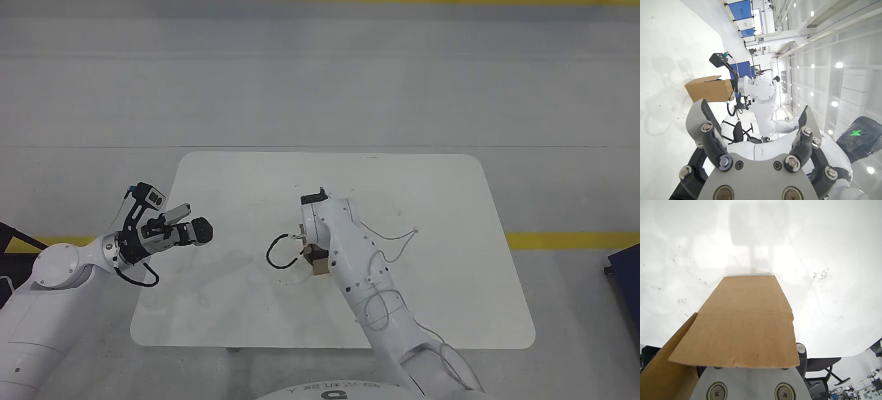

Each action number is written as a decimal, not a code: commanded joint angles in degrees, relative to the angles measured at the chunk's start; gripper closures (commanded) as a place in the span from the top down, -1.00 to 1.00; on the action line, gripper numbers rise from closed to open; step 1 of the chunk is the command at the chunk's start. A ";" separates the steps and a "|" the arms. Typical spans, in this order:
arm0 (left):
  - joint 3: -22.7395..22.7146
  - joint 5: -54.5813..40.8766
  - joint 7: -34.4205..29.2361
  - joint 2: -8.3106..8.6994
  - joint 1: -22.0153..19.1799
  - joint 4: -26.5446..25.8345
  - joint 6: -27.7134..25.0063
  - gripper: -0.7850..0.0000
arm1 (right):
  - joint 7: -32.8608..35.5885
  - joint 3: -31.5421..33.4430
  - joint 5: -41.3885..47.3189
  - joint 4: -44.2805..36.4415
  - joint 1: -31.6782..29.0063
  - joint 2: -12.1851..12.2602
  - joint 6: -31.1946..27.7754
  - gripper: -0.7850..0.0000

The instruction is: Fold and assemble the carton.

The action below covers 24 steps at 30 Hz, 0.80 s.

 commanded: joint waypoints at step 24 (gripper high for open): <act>0.00 0.00 0.00 0.00 0.00 0.00 0.00 1.00 | 0.30 7.80 36.98 -37.52 -19.78 8.44 -16.93 -0.28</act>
